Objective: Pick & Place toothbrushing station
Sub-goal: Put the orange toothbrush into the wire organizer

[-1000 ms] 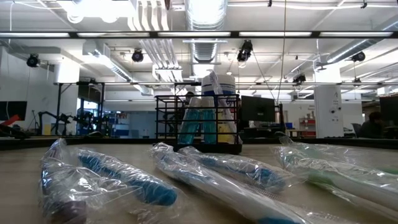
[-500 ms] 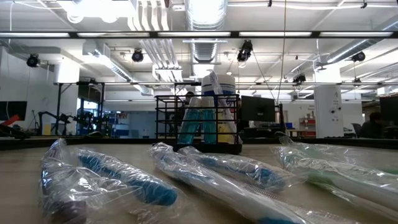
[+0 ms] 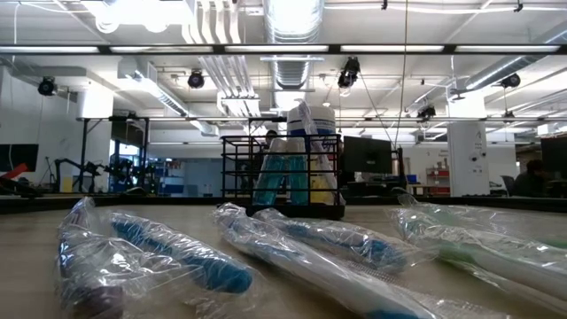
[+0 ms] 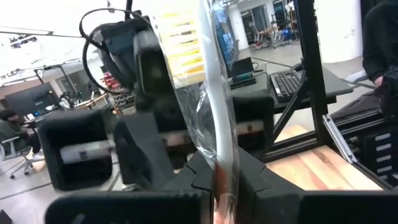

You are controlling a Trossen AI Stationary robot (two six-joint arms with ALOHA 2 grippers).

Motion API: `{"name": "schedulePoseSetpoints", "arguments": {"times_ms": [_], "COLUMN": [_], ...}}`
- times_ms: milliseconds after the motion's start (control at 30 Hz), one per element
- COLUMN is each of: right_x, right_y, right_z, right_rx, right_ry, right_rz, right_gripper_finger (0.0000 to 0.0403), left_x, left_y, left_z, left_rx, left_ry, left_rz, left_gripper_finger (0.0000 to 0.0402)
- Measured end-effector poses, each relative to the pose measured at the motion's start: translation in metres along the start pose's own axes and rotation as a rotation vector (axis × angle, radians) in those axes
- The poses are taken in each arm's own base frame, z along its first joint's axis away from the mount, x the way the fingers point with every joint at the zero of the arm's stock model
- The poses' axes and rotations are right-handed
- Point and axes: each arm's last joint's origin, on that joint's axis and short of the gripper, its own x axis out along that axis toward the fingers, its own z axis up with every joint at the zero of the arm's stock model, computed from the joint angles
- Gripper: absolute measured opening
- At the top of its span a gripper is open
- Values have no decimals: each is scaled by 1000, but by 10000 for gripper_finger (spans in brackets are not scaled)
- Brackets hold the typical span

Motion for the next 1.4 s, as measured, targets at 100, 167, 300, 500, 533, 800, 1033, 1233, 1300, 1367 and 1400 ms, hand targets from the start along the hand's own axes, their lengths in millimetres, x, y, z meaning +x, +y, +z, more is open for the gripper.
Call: {"name": "schedulePoseSetpoints", "arguments": {"times_ms": [100,167,300,500,533,800,1033,1233,1300,1367,1400], "right_x": [-10,-20,-43,-78,-84,-138,-180,-195,-196,-197,-197], "right_y": [1,2,7,21,24,43,60,67,69,70,70], "right_z": [9,16,27,33,33,22,6,-7,-12,-16,-18], "right_rx": [3,11,24,36,35,65,98,98,104,119,125], "right_ry": [5,25,62,42,37,-63,-130,-137,-129,-132,-128], "right_rz": [-1,3,11,27,30,11,-3,-14,-13,-17,-35], "right_gripper_finger": [136,150,160,141,136,86,30,9,9,8,8], "left_x": [-5,-12,-36,-75,-79,-102,-123,-129,-127,-125,-126], "left_y": [2,4,12,22,23,24,18,9,5,-1,-2], "left_z": [2,6,16,26,25,14,-7,-37,-50,-65,-69], "left_rx": [0,-5,-24,-37,-34,-17,12,-64,-68,-69,-72], "left_ry": [0,-2,-10,4,20,104,23,-29,-55,-65,-91], "left_rz": [0,1,6,4,2,-23,-78,-75,-84,-87,-78], "left_gripper_finger": [22,22,22,22,22,22,22,22,22,22,22]}}
